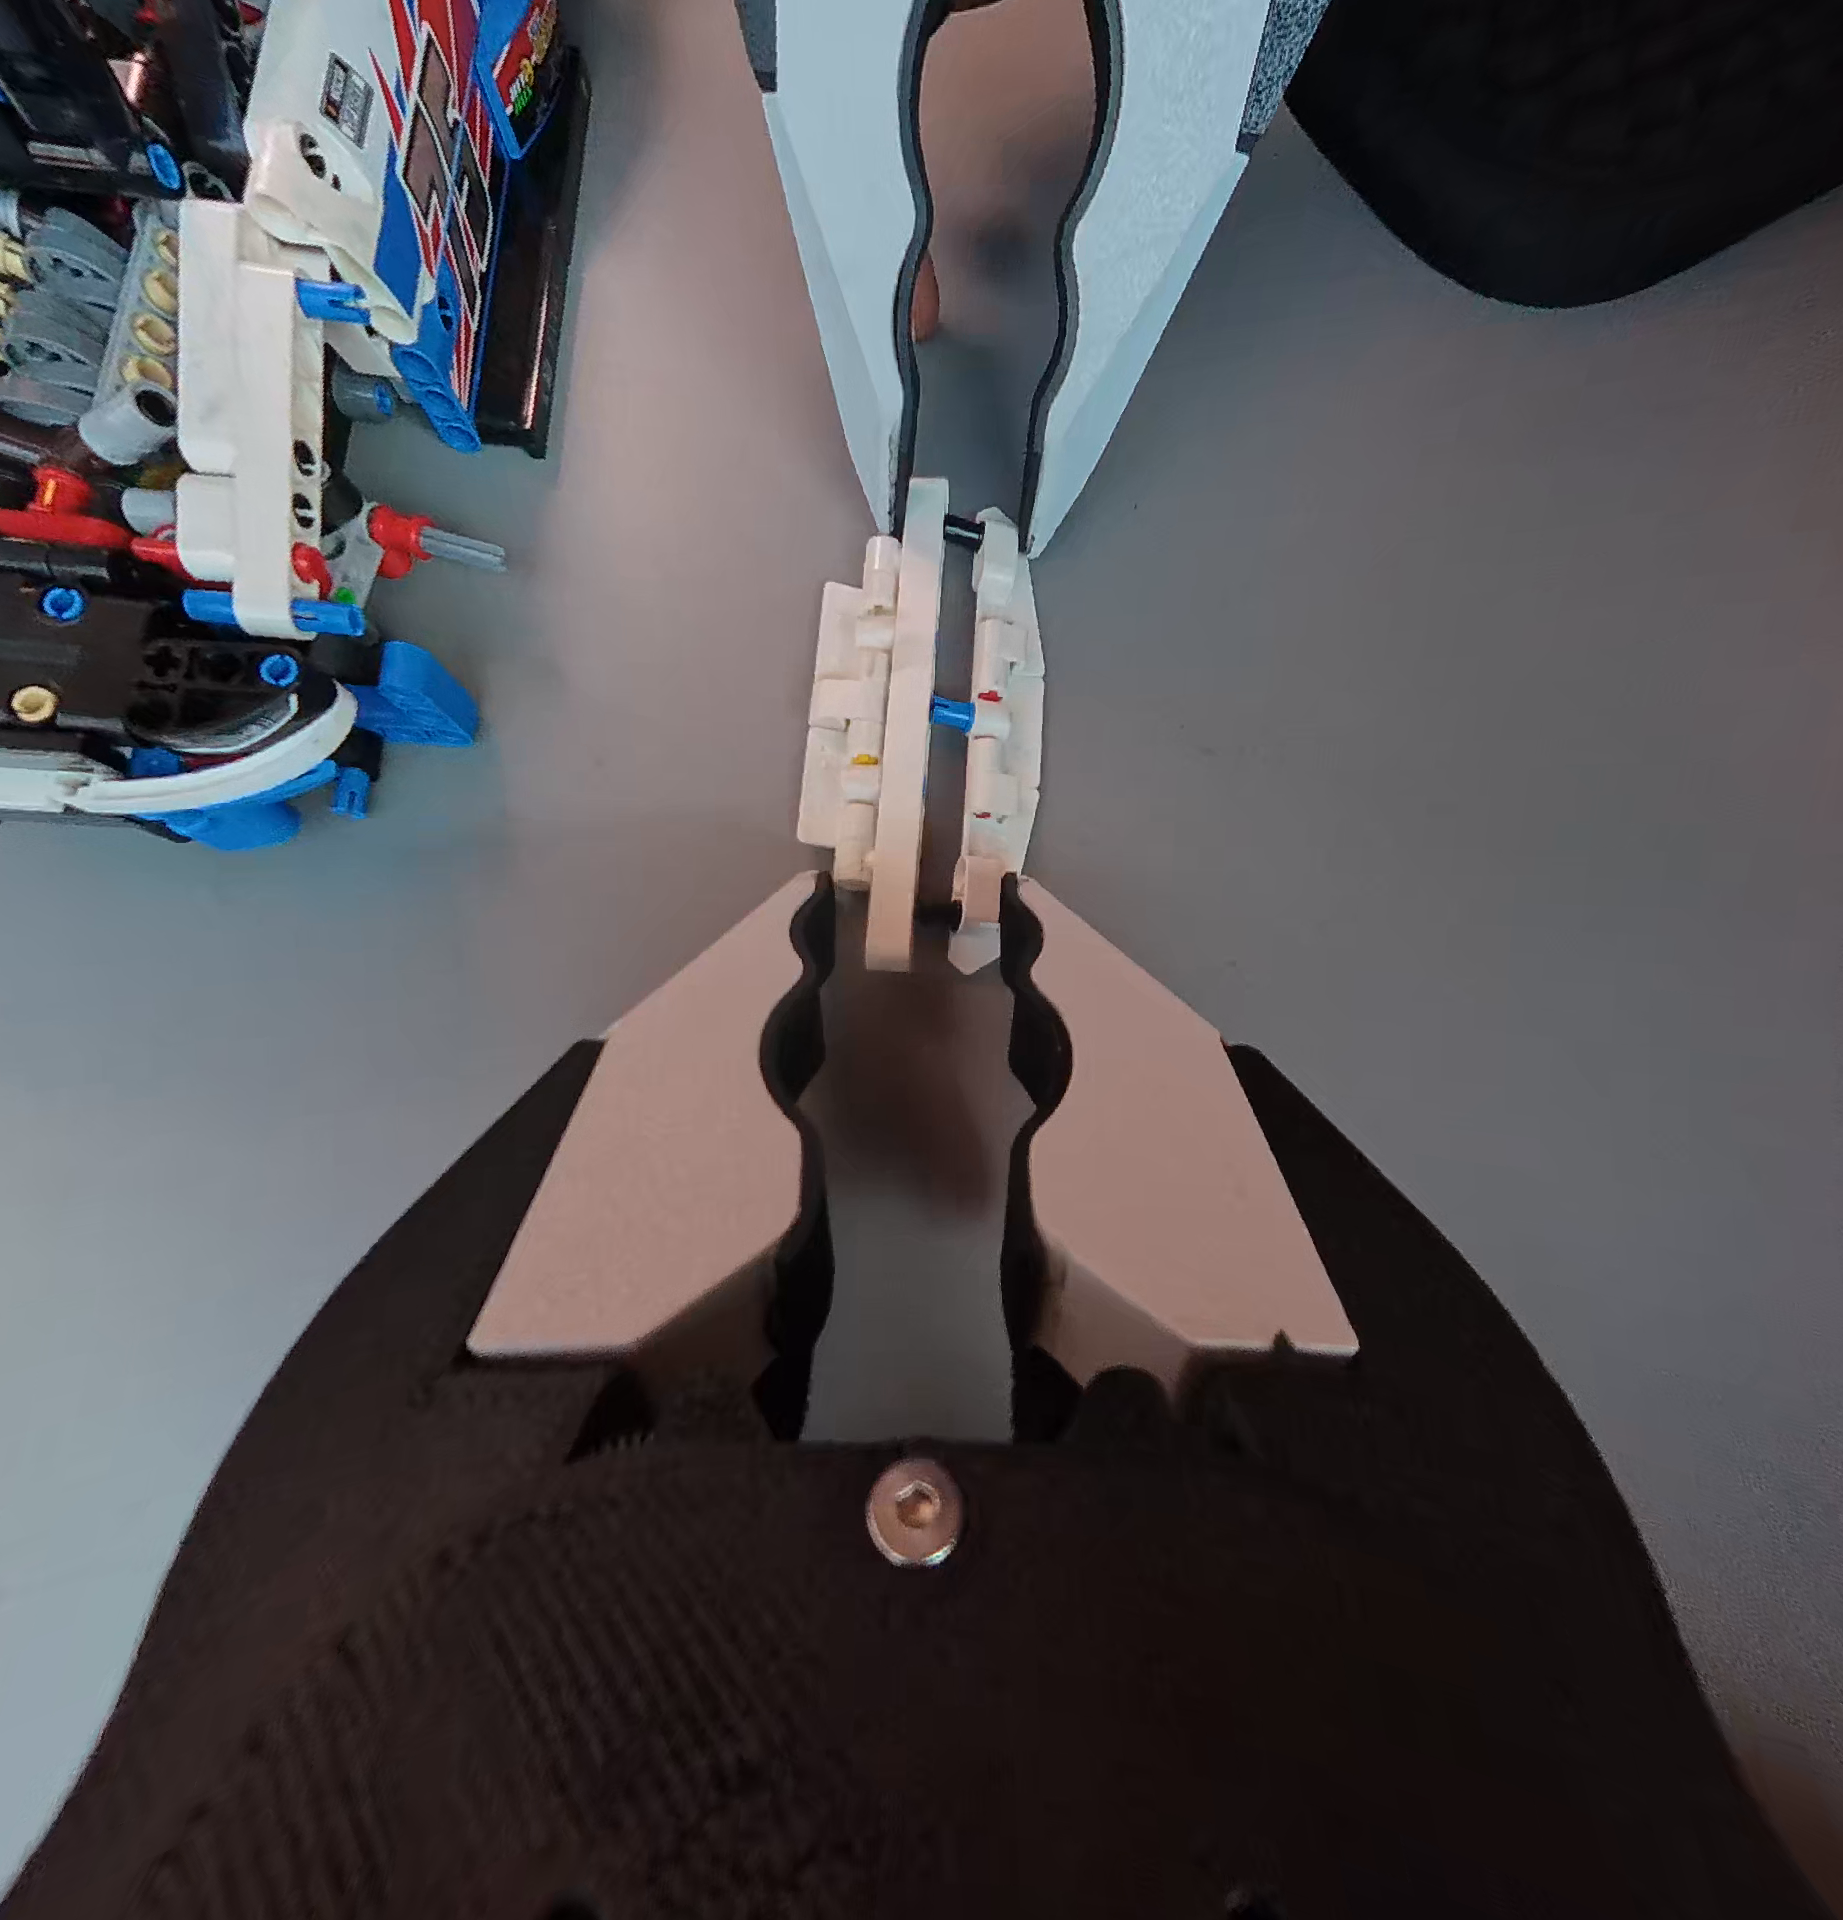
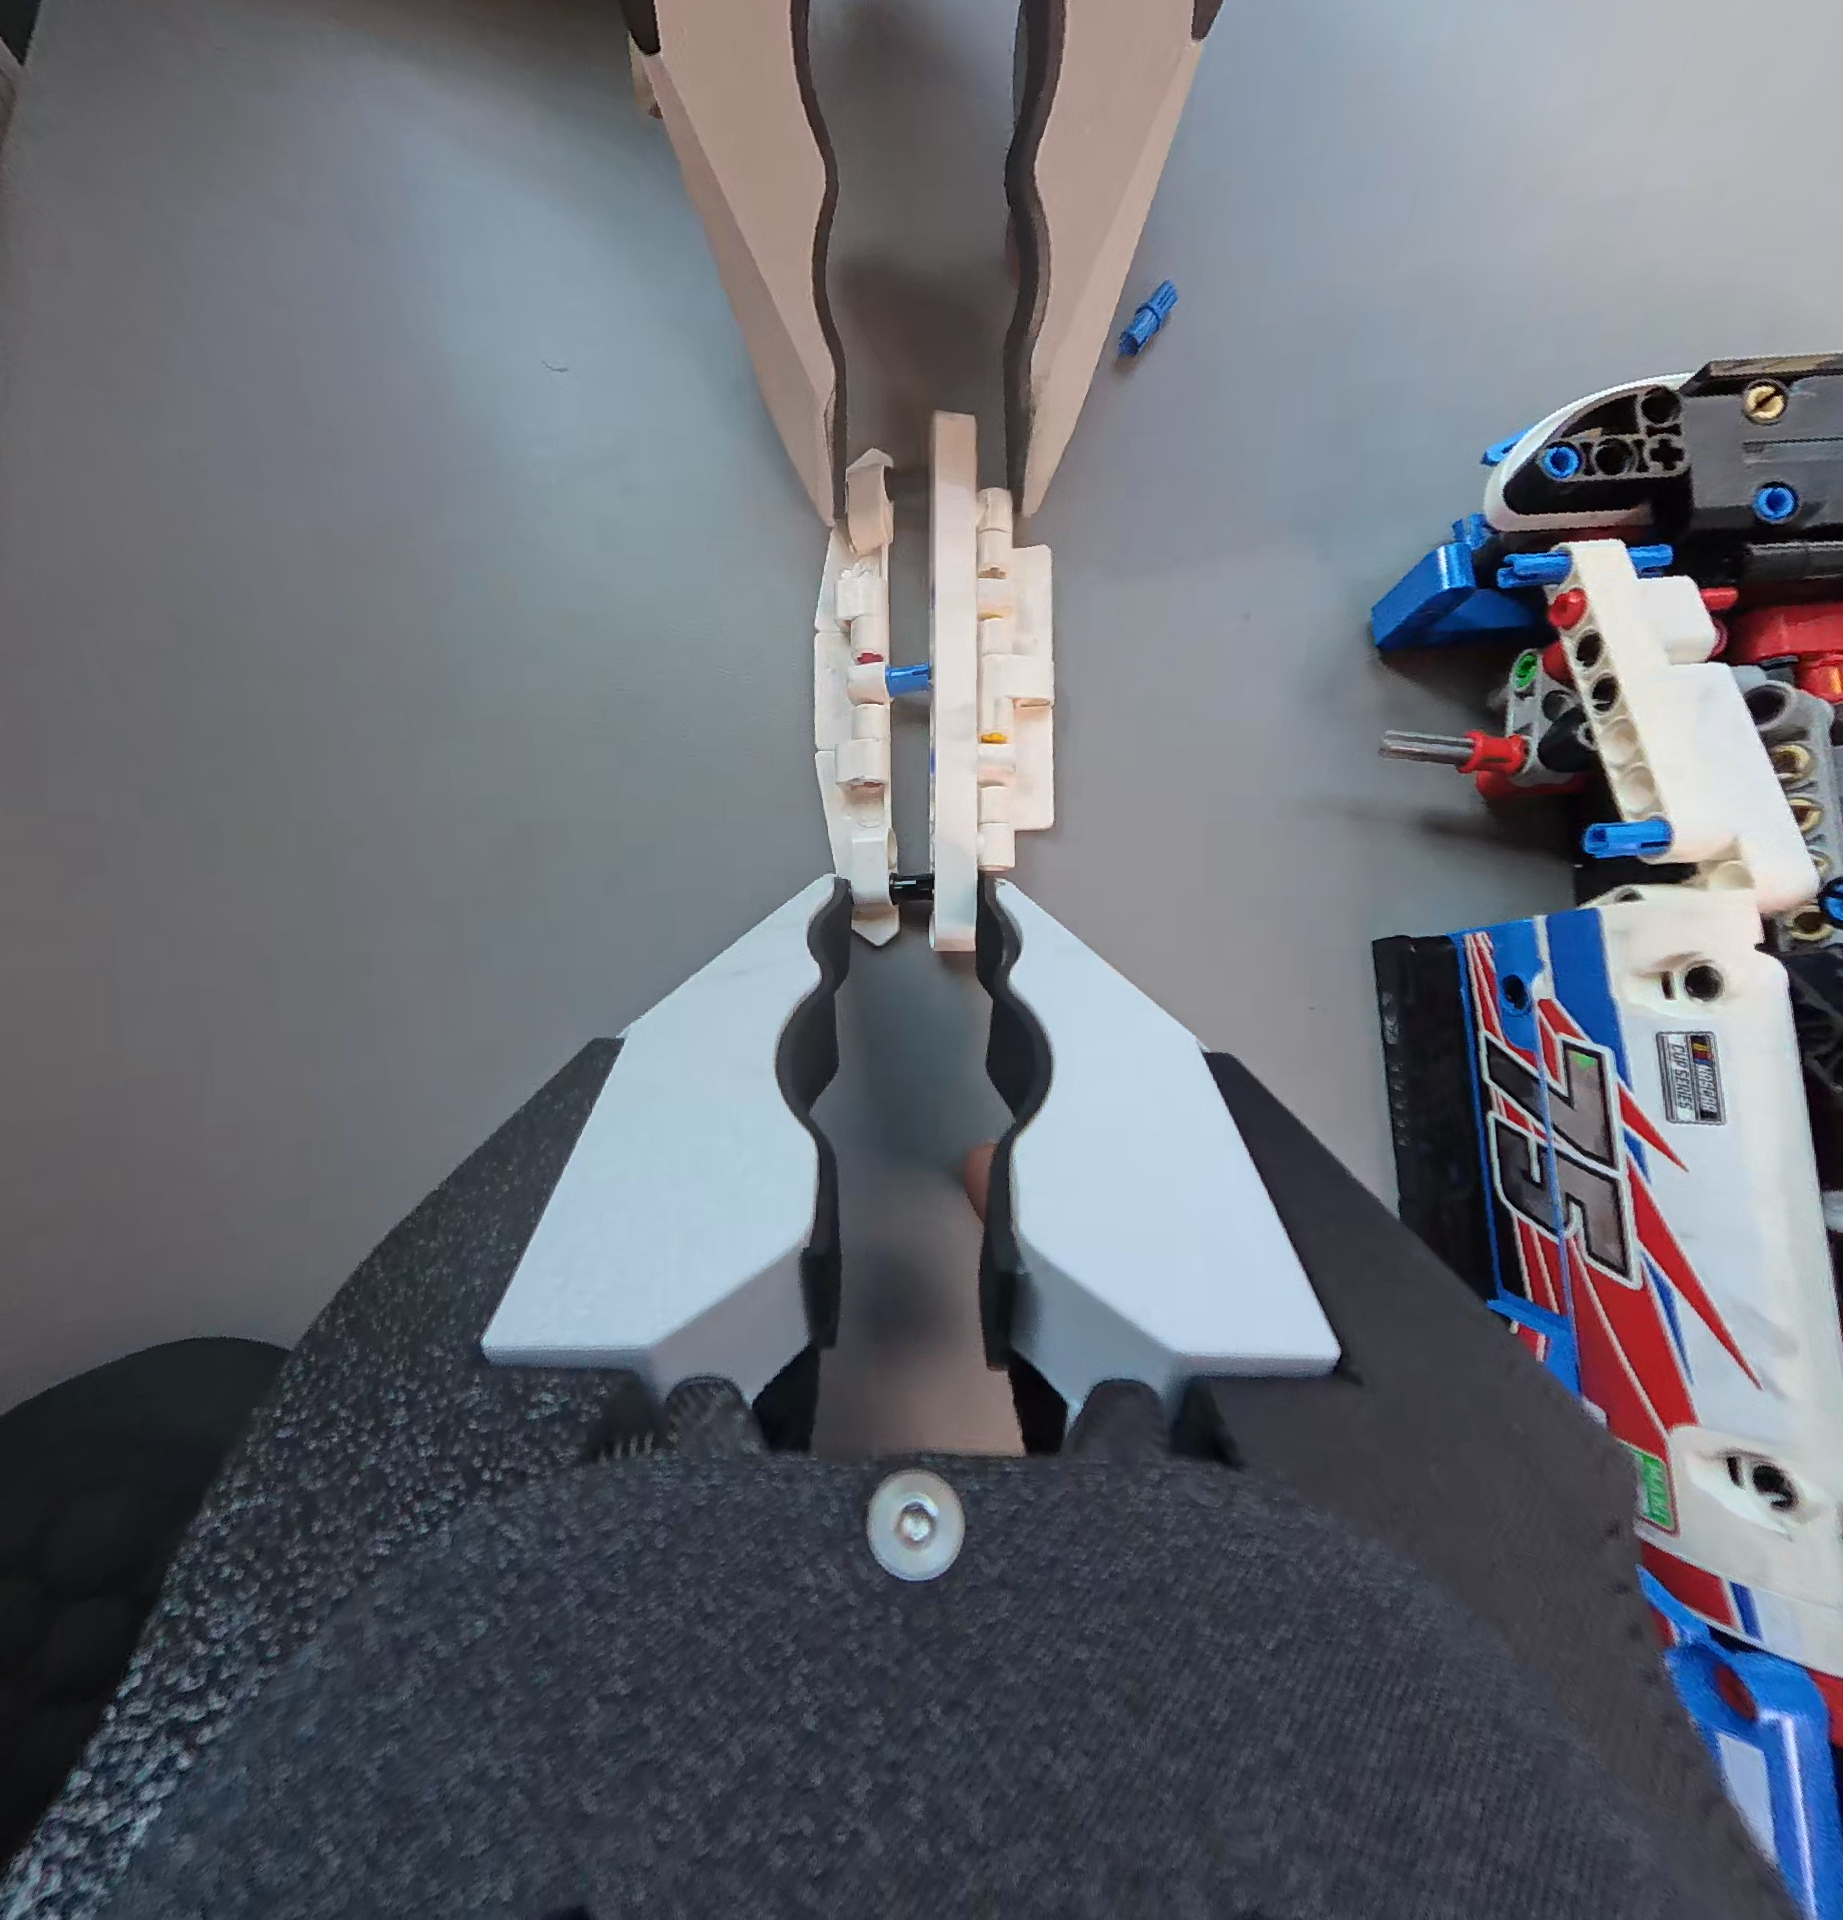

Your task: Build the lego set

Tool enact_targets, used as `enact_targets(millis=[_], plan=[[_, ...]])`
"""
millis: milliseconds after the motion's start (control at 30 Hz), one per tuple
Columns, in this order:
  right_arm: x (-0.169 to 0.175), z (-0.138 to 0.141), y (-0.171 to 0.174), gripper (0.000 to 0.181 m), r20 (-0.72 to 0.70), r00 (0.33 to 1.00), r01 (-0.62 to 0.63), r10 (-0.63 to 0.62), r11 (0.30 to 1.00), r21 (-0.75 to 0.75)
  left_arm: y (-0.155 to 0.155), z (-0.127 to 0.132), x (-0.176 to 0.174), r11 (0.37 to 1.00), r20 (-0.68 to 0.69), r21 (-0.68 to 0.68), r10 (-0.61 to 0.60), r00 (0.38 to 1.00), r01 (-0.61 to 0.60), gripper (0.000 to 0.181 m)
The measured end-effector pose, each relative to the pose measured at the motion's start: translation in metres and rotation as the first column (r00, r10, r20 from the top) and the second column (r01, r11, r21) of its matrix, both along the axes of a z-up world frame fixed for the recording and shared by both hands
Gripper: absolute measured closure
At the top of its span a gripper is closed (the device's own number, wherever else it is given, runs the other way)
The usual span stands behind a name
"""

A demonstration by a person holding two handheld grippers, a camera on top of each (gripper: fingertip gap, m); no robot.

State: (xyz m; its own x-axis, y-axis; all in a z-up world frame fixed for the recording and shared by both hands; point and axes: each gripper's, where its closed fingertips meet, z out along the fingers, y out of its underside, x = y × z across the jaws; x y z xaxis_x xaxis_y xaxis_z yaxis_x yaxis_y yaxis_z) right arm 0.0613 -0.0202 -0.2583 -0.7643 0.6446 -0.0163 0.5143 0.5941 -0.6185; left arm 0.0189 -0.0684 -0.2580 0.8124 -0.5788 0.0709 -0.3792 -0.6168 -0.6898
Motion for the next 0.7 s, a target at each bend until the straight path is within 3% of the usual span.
enact_targets(millis=[700], plan=[[0.0016,0.0009,0.0000,0.161,-0.011,1.000,-0.004,0.004,1.000,-0.006,-0.0043,0.0006,0.0000,1.000,-0.004,0.007,-0.029,1.000,0.029,0.145]])
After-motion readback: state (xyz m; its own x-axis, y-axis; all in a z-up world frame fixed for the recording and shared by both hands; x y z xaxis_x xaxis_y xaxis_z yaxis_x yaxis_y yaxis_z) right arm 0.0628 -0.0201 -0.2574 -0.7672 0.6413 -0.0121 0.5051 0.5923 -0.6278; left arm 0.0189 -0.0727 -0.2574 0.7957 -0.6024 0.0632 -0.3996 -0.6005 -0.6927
